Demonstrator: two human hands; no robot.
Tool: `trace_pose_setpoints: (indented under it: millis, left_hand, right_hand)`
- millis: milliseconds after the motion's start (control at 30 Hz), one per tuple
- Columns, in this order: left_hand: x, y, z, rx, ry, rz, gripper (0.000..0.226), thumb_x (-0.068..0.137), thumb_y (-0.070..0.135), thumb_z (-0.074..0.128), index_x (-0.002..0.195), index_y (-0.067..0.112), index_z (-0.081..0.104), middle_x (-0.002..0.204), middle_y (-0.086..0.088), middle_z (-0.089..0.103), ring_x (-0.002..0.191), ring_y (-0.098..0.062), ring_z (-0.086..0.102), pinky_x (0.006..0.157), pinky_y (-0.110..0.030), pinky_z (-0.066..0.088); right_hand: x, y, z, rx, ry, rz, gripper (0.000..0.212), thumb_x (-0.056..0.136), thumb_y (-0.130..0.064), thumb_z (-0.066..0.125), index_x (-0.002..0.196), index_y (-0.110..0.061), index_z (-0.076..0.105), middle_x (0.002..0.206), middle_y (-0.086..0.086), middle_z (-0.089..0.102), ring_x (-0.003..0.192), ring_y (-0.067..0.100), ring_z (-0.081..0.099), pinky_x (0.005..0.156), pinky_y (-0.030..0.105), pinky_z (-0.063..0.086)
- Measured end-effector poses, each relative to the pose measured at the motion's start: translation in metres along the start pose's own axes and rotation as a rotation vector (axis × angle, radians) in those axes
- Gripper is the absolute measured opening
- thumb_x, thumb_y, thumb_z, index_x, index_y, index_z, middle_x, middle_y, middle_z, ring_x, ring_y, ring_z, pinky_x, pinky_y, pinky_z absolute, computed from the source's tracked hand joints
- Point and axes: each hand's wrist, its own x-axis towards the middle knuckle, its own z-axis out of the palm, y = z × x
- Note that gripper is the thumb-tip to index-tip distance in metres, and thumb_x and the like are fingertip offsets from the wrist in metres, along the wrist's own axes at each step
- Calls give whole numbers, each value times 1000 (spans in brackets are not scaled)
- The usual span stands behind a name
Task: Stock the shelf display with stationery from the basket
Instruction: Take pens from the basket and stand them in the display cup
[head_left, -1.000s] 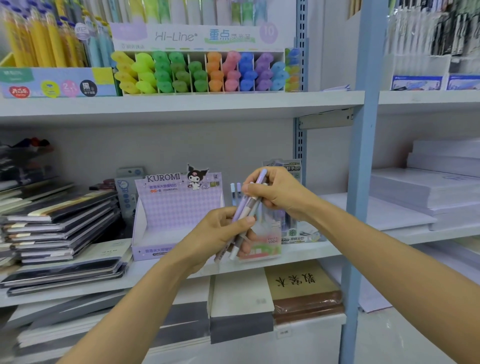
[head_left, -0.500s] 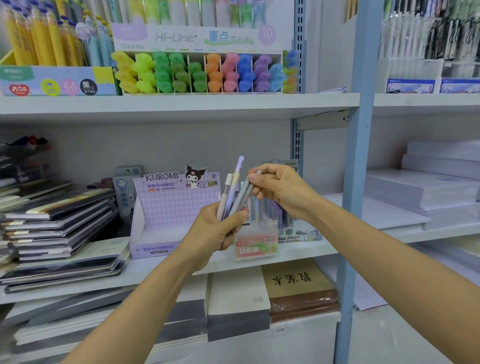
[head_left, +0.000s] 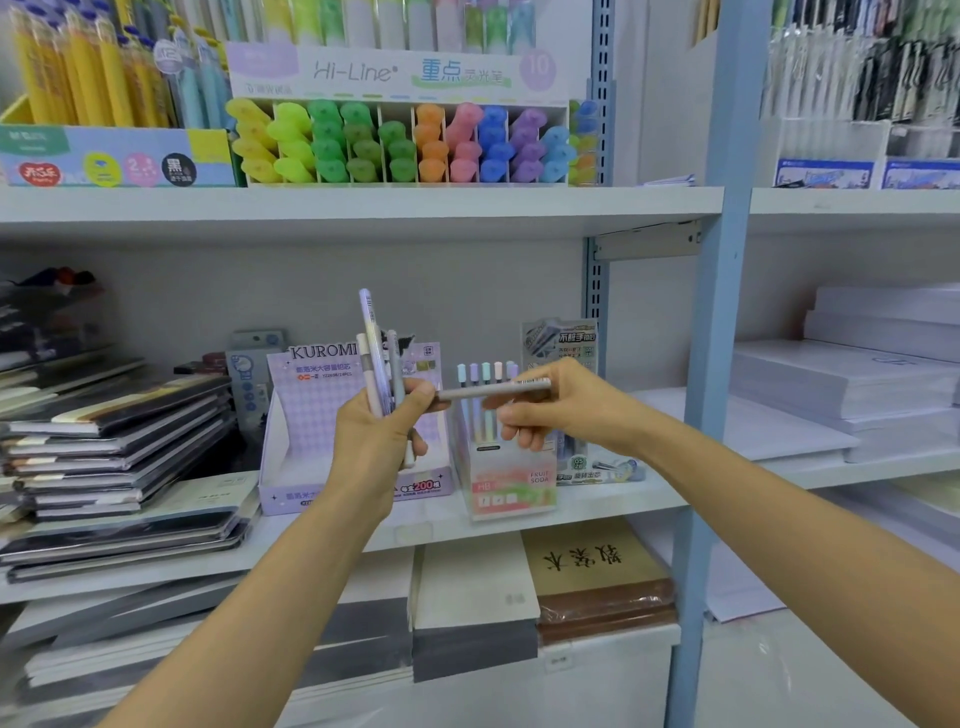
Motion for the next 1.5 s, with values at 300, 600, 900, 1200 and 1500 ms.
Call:
trace_pose_setpoints:
  millis: [300, 600, 900, 1200, 1500]
  left_hand:
    - [3, 2, 1, 59, 56, 111, 15, 86, 24, 72, 94, 12, 68, 84, -5, 76, 38, -11, 43, 40, -20, 39]
    - [6, -4, 7, -131, 158, 111, 27, 81, 22, 77, 104, 11, 70, 91, -3, 76, 37, -8, 37, 36, -16, 31]
    - [7, -2, 21, -104, 105, 150, 23, 78, 26, 78, 93, 8, 74, 62, -2, 61, 37, -8, 39, 36, -16, 31]
    - [10, -3, 36, 102, -61, 258, 10, 79, 14, 78, 79, 20, 70, 48, 7, 59, 36, -4, 48, 37, -13, 36]
    - [29, -9, 19, 75, -103, 148, 26, 93, 39, 60, 86, 21, 76, 50, 3, 46, 39, -11, 38, 38, -17, 32]
  right_hand:
    - [-3, -7, -6, -152, 58, -108, 21, 96, -23, 58, 112, -15, 68, 85, 6, 74, 73, 12, 68, 71, 26, 57]
    - [-3, 11, -4, 17, 93, -93, 14, 99, -15, 52, 106, -8, 62, 87, 13, 74, 70, 17, 67, 63, 22, 53]
    - [7, 10, 5, -99, 75, -137, 18, 97, -19, 56, 110, -11, 66, 94, 1, 74, 85, 14, 70, 74, 24, 56]
    - [37, -17, 12, -61, 217, -258, 8, 88, -23, 70, 92, -18, 75, 82, -6, 74, 76, 0, 65, 68, 11, 48]
    - [58, -1, -26, 55, 655, -334, 5, 92, -13, 64, 88, -11, 66, 73, 0, 68, 62, 7, 64, 60, 21, 52]
